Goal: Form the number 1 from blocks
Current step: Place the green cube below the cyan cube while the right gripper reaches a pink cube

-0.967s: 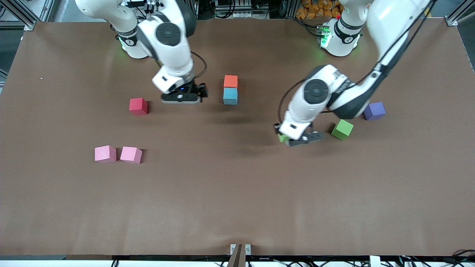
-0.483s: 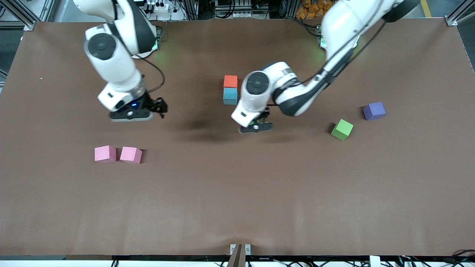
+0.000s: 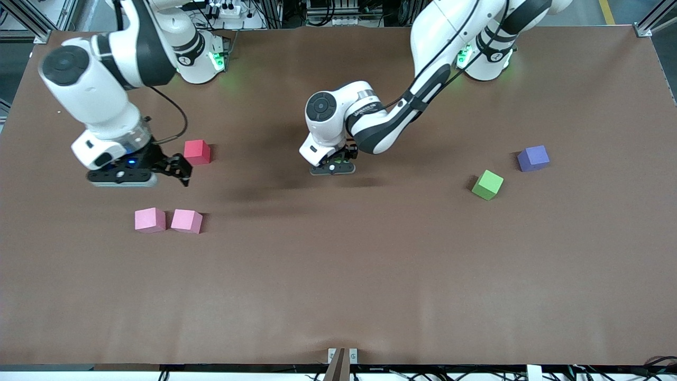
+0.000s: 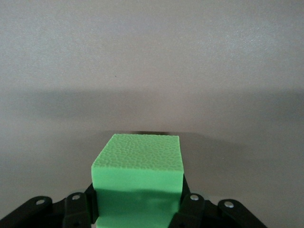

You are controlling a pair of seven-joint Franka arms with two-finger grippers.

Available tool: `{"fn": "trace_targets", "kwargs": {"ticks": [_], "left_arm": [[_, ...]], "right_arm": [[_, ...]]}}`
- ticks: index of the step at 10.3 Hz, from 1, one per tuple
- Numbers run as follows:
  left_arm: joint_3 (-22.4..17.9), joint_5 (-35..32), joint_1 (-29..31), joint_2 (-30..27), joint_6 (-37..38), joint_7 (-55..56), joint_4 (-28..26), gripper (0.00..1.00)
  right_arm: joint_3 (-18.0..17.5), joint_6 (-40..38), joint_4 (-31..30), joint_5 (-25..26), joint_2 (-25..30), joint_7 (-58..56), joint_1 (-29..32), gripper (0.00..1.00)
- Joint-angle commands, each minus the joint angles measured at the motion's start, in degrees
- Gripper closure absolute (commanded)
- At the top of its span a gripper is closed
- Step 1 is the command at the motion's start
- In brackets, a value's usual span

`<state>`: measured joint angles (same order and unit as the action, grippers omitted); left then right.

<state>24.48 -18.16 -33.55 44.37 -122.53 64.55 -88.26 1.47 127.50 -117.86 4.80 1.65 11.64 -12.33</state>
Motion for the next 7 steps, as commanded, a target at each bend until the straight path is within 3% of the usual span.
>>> {"fn": "trace_targets", "kwargs": {"ticks": [1,3,5,7], "left_arm": [[-1.0,1.3,-1.4,1.4,1.7,-0.4,3.0,1.00],[-1.1,1.3,-2.4,2.5,1.7,-0.3,4.6,1.00],[-1.1,1.3,-3.7,3.2,1.7,-0.2,4.9,1.00],[-1.1,1.3,-4.4,3.2,1.7,-0.2,4.8,1.00]], "right_arm": [[-1.6,1.3,1.0,0.9,-2.0,-6.9,6.0,0.00],[-1.6,5.1,1.1,-0.8,-6.8,-7.8,8.0,0.00],[-1.6,6.6,2.4,-8.1,-10.9,-7.9,8.5,0.00],[-1.5,6.7,4.4,-10.5,-14.7,-7.9,8.5,0.00]]}}
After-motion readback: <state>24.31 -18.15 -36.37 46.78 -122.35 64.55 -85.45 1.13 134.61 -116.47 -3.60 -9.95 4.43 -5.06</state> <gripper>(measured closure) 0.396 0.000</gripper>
